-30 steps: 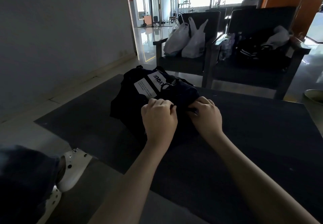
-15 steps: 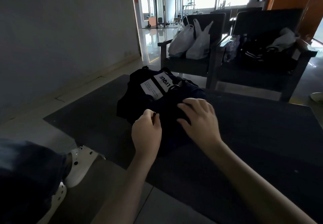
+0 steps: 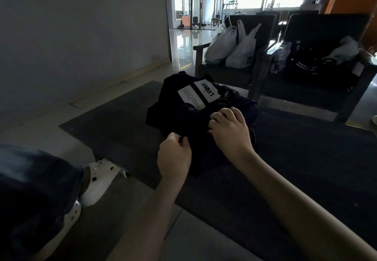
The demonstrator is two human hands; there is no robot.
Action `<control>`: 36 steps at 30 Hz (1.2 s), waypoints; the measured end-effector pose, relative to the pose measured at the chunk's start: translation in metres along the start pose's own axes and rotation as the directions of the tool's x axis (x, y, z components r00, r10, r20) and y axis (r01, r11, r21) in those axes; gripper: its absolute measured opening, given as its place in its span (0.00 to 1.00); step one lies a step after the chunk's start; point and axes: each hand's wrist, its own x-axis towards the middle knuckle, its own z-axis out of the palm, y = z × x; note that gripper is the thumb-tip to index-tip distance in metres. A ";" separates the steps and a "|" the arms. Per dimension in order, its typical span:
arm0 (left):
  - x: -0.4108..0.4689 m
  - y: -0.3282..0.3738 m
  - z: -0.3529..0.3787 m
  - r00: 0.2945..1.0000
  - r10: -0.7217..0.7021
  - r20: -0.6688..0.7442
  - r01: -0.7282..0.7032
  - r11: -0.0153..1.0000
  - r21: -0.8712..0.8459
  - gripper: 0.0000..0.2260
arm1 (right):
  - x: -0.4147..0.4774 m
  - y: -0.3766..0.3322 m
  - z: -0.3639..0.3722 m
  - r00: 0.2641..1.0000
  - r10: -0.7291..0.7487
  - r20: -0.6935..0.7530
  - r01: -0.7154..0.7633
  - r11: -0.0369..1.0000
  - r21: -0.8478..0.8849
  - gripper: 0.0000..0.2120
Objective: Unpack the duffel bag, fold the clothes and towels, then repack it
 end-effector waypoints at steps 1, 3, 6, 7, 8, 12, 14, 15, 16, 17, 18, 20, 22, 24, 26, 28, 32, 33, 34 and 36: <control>-0.001 -0.006 0.001 1.000 -0.025 0.014 0.025 1.000 0.003 0.09 | 0.000 0.001 0.001 1.000 0.005 0.007 -0.005 1.000 0.000 0.08; -0.001 -0.014 0.005 0.998 -0.055 0.041 0.055 0.998 -0.004 0.10 | 0.000 0.002 0.002 1.000 0.009 0.022 -0.009 1.000 0.008 0.09; 0.002 -0.021 0.008 0.985 -0.139 0.104 0.139 0.990 0.004 0.10 | 0.000 0.003 0.004 0.998 0.035 0.043 -0.035 0.999 0.002 0.09; 0.002 -0.025 0.009 0.977 -0.162 0.137 0.162 0.987 0.016 0.10 | 0.000 0.003 0.004 0.998 0.044 0.046 -0.045 0.999 0.016 0.09; 0.002 -0.030 0.010 0.969 -0.179 0.172 0.178 0.984 0.022 0.10 | 0.001 0.003 0.004 0.997 0.053 0.053 -0.054 0.998 0.032 0.10; -0.002 -0.048 0.016 0.908 -0.286 0.306 0.301 0.954 -0.002 0.11 | 0.002 -0.004 -0.004 0.990 0.081 0.114 -0.089 0.994 0.068 0.11; -0.002 -0.055 0.019 0.876 -0.351 0.332 0.366 0.930 0.016 0.11 | -0.002 -0.013 -0.009 0.987 0.057 0.153 -0.070 0.994 0.079 0.14; -0.002 -0.060 0.022 0.860 -0.374 0.347 0.382 0.923 0.048 0.12 | -0.005 -0.019 -0.010 0.981 0.036 0.192 -0.051 0.996 0.073 0.18; -0.002 -0.065 0.024 0.845 -0.390 0.366 0.385 0.918 0.090 0.12 | -0.008 -0.025 -0.010 0.970 0.019 0.241 -0.034 0.998 0.058 0.23; -0.002 -0.070 0.027 0.829 -0.404 0.387 0.384 0.914 0.131 0.12 | -0.011 -0.030 -0.009 0.959 0.011 0.283 -0.022 0.999 0.034 0.27; -0.003 -0.074 0.030 0.812 -0.420 0.405 0.382 0.908 0.176 0.13 | -0.013 -0.033 -0.008 0.951 0.012 0.309 -0.015 1.000 0.009 0.30; -0.004 -0.086 0.041 0.794 -0.440 0.419 0.337 0.893 0.298 0.15 | -0.014 -0.034 -0.006 0.945 0.033 0.327 -0.027 0.999 -0.023 0.30; -0.007 -0.090 0.048 0.816 -0.433 0.383 0.276 0.874 0.399 0.17 | -0.014 -0.032 -0.004 0.945 0.041 0.324 -0.035 0.999 -0.025 0.29; -0.008 -0.086 0.048 0.846 -0.406 0.346 0.232 0.864 0.447 0.18 | -0.015 -0.030 -0.003 0.946 0.034 0.321 -0.026 0.999 -0.029 0.30; -0.008 -0.083 0.047 0.866 -0.374 0.334 0.193 0.863 0.466 0.19 | -0.019 -0.030 0.000 0.947 0.033 0.319 -0.019 0.999 -0.047 0.33; -0.010 -0.081 0.045 0.877 -0.360 0.318 0.182 0.862 0.473 0.19 | -0.022 -0.032 0.003 0.941 0.044 0.336 -0.023 0.998 -0.066 0.38; -0.014 -0.081 0.044 0.916 -0.270 0.297 0.097 0.868 0.487 0.17 | -0.025 -0.027 0.010 0.931 0.053 0.362 -0.015 0.994 -0.107 0.45; -0.013 -0.081 0.046 0.921 -0.256 0.294 0.083 0.866 0.493 0.17 | -0.024 -0.024 0.013 0.926 0.053 0.373 -0.011 0.993 -0.115 0.46; -0.012 -0.080 0.049 0.923 -0.245 0.296 0.070 0.864 0.498 0.16 | -0.023 -0.020 0.014 0.922 0.054 0.383 -0.011 0.993 -0.114 0.46; -0.011 -0.076 0.055 0.933 -0.209 0.294 0.033 0.861 0.508 0.15 | -0.020 -0.012 0.017 0.911 0.065 0.407 -0.019 0.993 -0.116 0.46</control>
